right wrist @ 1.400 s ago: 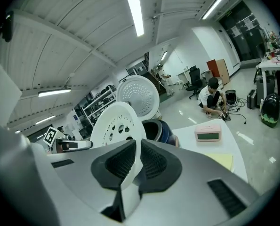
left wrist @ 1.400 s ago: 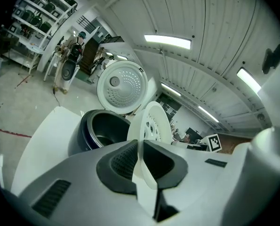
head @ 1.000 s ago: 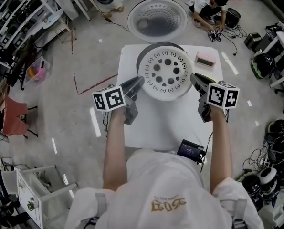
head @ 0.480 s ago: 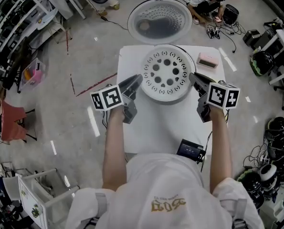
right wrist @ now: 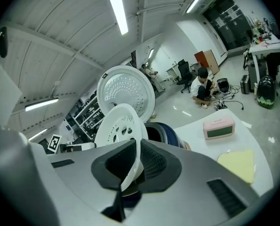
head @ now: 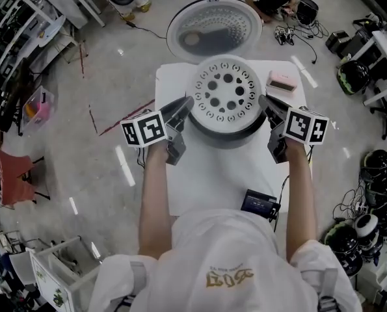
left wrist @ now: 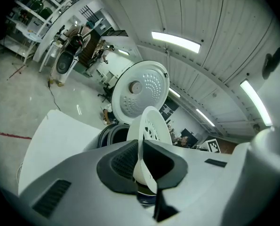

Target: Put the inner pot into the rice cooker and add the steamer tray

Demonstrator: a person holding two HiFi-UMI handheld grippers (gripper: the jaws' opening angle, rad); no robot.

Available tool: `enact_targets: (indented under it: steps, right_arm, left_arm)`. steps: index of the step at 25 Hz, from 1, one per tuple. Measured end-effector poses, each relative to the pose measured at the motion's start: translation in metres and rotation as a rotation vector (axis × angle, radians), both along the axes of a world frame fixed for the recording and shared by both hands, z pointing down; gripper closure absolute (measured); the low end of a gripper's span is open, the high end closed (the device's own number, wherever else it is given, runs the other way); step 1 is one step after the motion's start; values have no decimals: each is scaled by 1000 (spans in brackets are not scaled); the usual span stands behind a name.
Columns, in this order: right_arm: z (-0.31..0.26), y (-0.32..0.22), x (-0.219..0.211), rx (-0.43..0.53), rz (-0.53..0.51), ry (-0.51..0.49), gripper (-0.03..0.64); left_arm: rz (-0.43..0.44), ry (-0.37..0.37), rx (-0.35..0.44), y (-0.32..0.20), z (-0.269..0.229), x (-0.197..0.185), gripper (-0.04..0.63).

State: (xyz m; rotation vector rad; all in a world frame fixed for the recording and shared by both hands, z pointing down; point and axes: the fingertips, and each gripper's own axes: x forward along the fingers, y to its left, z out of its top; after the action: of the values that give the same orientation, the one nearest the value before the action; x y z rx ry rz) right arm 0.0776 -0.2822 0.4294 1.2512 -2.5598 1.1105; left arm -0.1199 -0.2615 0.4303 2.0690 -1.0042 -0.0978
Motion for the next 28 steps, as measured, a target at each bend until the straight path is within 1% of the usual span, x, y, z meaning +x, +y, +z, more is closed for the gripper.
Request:
enact_targets:
  steps: [5, 8, 10, 11, 13, 15, 16, 19, 20, 22, 23, 24, 28]
  right_arm:
    - [12, -2, 1, -23, 4, 11, 572]
    - [20, -2, 6, -14, 19, -2, 566]
    - [25, -2, 7, -2, 41, 15, 563]
    - [27, -2, 6, 7, 49, 37, 554]
    - [29, -2, 1, 31, 44, 99, 539]
    - [32, -3, -3, 43, 28, 153, 511]
    - [33, -3, -4, 44, 23, 170, 502]
    - [39, -2, -6, 44, 23, 200, 495]
    - [40, -2, -6, 47, 26, 207, 492]
    - [42, -1, -7, 51, 24, 220, 486]
    - [42, 1, -8, 51, 20, 228, 473]
    - [42, 2, -8, 52, 16, 240, 445]
    - [42, 6, -7, 84, 7, 318, 419]
  left_arm:
    - [14, -50, -40, -4, 21, 3, 543]
    - [0, -69, -29, -6, 25, 6, 549]
    - [-2, -92, -14, -6, 26, 8, 544]
    - [-1, -112, -8, -6, 26, 9, 536]
    - [-2, -147, 0, -7, 27, 11, 479]
    - [-3, -168, 1, -8, 30, 15, 422]
    - [-1, -183, 0, -8, 32, 16, 408]
    - [8, -236, 5, -6, 39, 17, 382]
    - [7, -243, 10, -6, 40, 16, 379]
    - [0, -251, 18, -6, 40, 16, 348]
    - [-2, -260, 21, -6, 39, 16, 339]
    - [-2, -273, 26, -5, 39, 17, 328]
    - [0, -308, 37, -1, 39, 17, 328]
